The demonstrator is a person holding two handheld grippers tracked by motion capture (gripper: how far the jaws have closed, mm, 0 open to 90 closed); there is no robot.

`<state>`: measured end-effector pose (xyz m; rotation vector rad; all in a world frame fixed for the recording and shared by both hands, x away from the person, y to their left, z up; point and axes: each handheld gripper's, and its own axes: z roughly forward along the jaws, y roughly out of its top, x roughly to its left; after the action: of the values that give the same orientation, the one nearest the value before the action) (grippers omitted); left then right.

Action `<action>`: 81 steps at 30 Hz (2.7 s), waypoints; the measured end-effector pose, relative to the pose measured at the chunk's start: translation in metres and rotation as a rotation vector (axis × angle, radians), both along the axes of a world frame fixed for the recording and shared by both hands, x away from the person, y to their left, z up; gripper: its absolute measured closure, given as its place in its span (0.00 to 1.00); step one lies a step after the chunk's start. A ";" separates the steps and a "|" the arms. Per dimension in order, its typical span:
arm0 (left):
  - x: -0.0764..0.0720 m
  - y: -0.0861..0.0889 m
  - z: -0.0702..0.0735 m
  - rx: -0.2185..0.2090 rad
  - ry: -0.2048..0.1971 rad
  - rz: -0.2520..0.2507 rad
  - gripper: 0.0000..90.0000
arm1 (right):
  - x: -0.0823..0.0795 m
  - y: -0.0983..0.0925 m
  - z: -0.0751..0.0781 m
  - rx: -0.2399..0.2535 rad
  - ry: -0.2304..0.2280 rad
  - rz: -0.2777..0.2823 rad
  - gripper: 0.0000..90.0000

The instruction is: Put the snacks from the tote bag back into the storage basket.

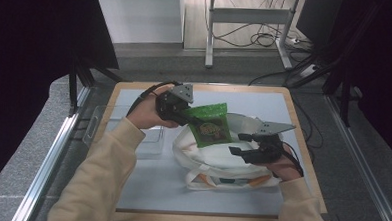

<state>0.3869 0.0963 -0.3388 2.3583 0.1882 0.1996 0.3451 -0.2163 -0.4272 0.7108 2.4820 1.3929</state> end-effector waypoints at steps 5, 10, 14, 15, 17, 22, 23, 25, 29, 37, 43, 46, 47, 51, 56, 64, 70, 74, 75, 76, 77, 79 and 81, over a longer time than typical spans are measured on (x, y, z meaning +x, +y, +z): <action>-0.002 0.009 0.004 -0.010 -0.005 0.015 0.84 | 0.000 0.000 -0.002 -0.007 0.007 -0.010 0.41; -0.003 0.017 0.007 -0.013 -0.013 0.029 0.84 | 0.001 -0.001 -0.004 -0.018 0.010 -0.018 0.40; -0.004 0.023 0.010 -0.019 -0.017 0.039 0.84 | 0.001 0.000 -0.005 -0.023 0.011 -0.020 0.40; -0.004 0.024 0.010 -0.018 -0.018 0.042 0.84 | 0.002 0.000 -0.005 -0.027 0.012 -0.020 0.40; -0.005 0.027 0.011 -0.023 -0.017 0.047 0.84 | 0.002 0.000 -0.006 -0.029 0.014 -0.022 0.40; -0.006 0.032 0.011 -0.031 -0.019 0.057 0.84 | 0.002 0.000 -0.007 -0.032 0.019 -0.026 0.40; -0.006 0.034 0.011 -0.036 -0.021 0.058 0.84 | 0.002 0.000 -0.007 -0.032 0.020 -0.027 0.40; -0.006 0.036 0.012 -0.035 -0.022 0.063 0.84 | 0.003 0.000 -0.008 -0.034 0.020 -0.027 0.39; -0.006 0.042 0.014 -0.039 -0.023 0.073 0.84 | 0.003 0.000 -0.009 -0.038 0.024 -0.028 0.39; -0.007 0.054 0.017 -0.040 -0.029 0.095 0.84 | 0.003 0.001 -0.009 -0.042 0.028 -0.028 0.39; -0.006 0.061 0.018 -0.042 -0.032 0.108 0.84 | 0.003 0.001 -0.010 -0.048 0.028 -0.028 0.39; -0.007 0.064 0.019 -0.039 -0.033 0.114 0.84 | 0.004 0.001 -0.011 -0.051 0.028 -0.028 0.39; -0.006 0.066 0.020 -0.038 -0.035 0.115 0.84 | 0.004 0.001 -0.011 -0.052 0.028 -0.028 0.39; -0.006 0.072 0.021 -0.040 -0.035 0.126 0.84 | 0.004 0.001 -0.011 -0.055 0.029 -0.030 0.38; -0.006 0.080 0.022 -0.038 -0.037 0.143 0.84 | 0.004 0.001 -0.011 -0.057 0.029 -0.030 0.38; -0.006 0.094 0.023 -0.043 -0.036 0.177 0.84 | 0.004 0.001 -0.012 -0.062 0.033 -0.031 0.38; -0.006 0.105 0.023 -0.042 -0.036 0.197 0.84 | 0.004 0.002 -0.013 -0.066 0.033 -0.028 0.38; -0.005 0.111 0.023 -0.042 -0.035 0.210 0.84 | 0.004 0.002 -0.014 -0.067 0.033 -0.029 0.38; -0.005 0.113 0.023 -0.041 -0.035 0.214 0.84 | 0.004 0.002 -0.014 -0.066 0.034 -0.028 0.38; -0.004 0.114 0.022 -0.040 -0.035 0.217 0.84 | 0.004 0.002 -0.014 -0.067 0.034 -0.029 0.38; -0.004 0.116 0.022 -0.041 -0.033 0.220 0.84 | 0.004 0.002 -0.014 -0.066 0.034 -0.029 0.38; -0.003 0.119 0.022 -0.040 -0.032 0.225 0.84 | 0.005 0.002 -0.014 -0.067 0.034 -0.029 0.38; -0.003 0.121 0.022 -0.039 -0.031 0.230 0.84 | 0.005 0.002 -0.014 -0.067 0.034 -0.029 0.38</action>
<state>0.3842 0.2173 -0.3169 2.2905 0.4451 0.3396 0.3497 -0.2141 -0.4415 0.7600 2.5205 1.2916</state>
